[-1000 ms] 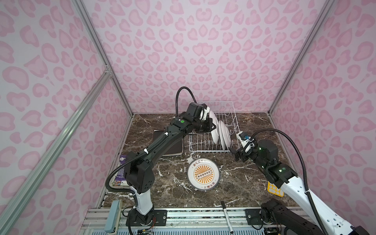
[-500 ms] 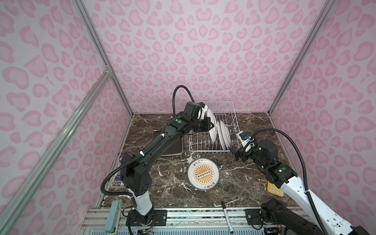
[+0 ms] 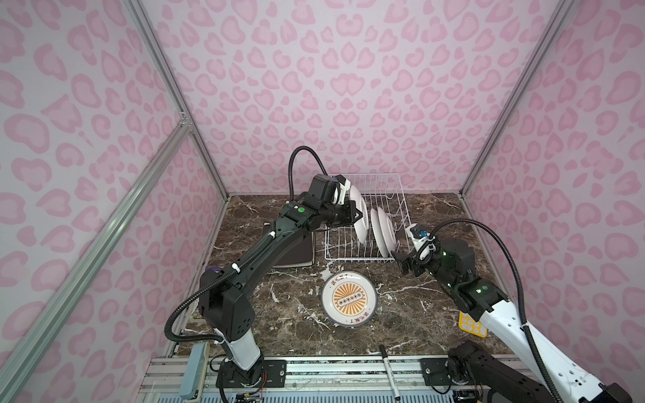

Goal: Unload the plates from the dish rack
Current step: 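Lift the white plate up out of the rack with the left gripper, then swing the plate toward the right gripper while the right gripper rises to meet it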

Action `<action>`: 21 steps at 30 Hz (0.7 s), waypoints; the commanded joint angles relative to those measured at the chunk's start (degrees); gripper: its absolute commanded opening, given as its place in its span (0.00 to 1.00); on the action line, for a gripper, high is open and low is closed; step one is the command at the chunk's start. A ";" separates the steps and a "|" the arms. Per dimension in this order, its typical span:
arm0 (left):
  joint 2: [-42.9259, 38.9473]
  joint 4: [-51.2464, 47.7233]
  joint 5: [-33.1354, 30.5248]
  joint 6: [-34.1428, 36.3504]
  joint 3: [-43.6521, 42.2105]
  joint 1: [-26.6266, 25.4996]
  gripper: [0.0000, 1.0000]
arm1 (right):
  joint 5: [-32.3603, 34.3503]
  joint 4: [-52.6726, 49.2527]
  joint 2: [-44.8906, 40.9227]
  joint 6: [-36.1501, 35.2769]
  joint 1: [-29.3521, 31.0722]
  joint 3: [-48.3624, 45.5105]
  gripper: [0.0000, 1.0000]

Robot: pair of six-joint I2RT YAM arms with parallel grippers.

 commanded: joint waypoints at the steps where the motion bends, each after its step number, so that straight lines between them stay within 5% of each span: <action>1: -1.55 3.35 -0.09 -0.02 -0.21 0.52 0.03 | 0.66 2.81 -0.01 1.24 -0.04 -0.29 0.98; 11: -4.88 3.32 -2.94 1.29 -1.43 2.81 0.03 | -0.22 5.12 0.49 3.27 -0.02 -0.65 0.98; 21: -9.76 4.01 -11.49 15.08 -3.90 2.73 0.03 | 0.13 5.24 1.81 12.64 -0.04 1.98 0.98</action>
